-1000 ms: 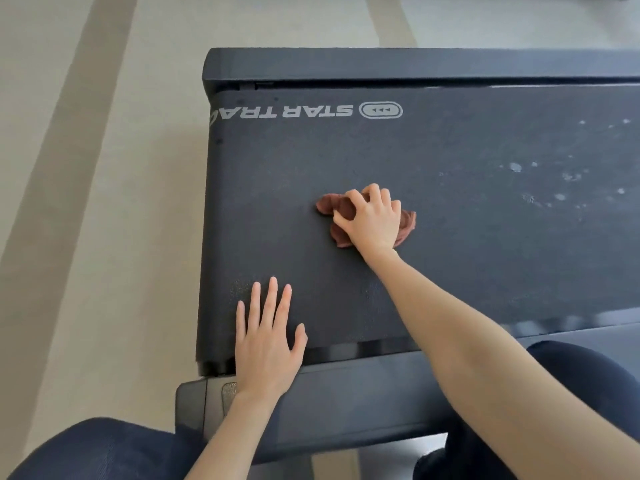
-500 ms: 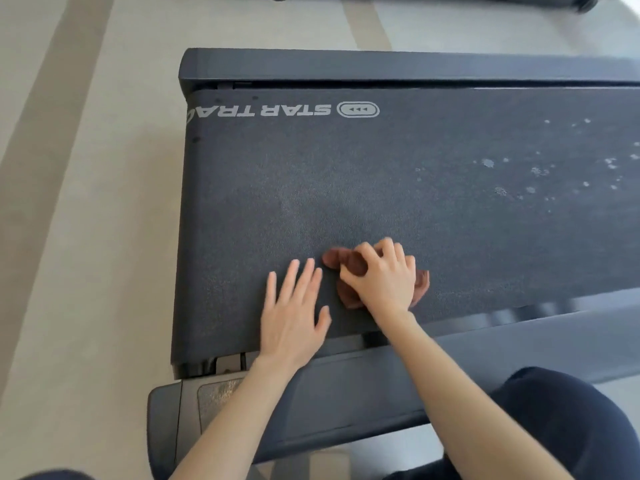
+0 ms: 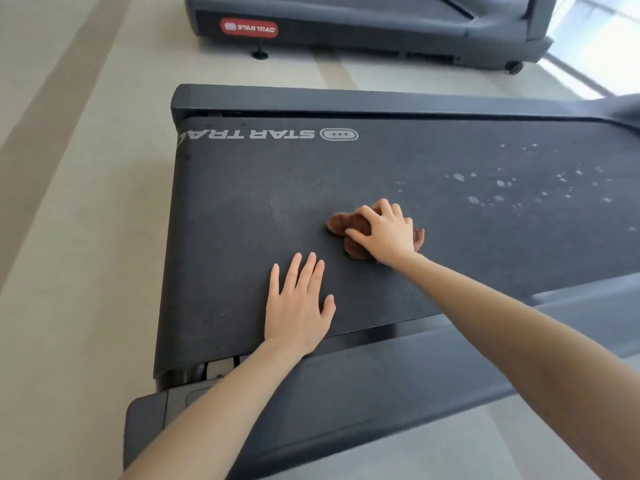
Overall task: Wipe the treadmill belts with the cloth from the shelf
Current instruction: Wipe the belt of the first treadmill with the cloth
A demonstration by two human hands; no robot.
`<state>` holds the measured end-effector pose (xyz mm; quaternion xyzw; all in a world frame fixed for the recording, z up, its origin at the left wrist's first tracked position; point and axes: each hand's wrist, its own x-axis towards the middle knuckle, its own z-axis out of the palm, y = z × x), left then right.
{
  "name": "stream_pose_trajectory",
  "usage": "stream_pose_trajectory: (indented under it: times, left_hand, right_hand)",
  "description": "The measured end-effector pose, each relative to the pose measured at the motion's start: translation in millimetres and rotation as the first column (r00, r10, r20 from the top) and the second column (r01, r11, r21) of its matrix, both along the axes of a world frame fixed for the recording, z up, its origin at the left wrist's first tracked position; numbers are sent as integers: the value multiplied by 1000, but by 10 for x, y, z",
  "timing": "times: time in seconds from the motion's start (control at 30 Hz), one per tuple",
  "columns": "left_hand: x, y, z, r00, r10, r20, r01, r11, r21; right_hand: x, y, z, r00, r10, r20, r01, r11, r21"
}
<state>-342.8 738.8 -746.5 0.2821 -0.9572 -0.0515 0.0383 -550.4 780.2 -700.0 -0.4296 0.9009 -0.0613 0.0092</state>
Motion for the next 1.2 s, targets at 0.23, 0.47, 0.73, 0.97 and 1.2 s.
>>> stream_pose_trajectory:
  times: [0.23,0.47,0.73,0.97,1.2]
  left_hand:
    - [50,-7,-49,995,-15,-96,17,1000,21]
    - [-29,-21,-103,989,21,-148,-24,999,-22]
    - [-704,288,-100,986,59,-153,-60,998,-1]
    - [-721,328,-55,994,93,-58,-96,994,-42]
    - [-766,430,-32,991,133,-26,-134,990,-37]
  right_hand:
    - [466,989,2,985,-8,172,39,984,-174]
    - [295,642,-180,977,-191,97,213,918,-334]
    - [-831,564,-241,985,169,27,-143,899,-415]
    - [-1071,816,-216,938,346,28,-307,865,-396]
    - [-805,1921,-309,919,378,-108,-386,816,-431]
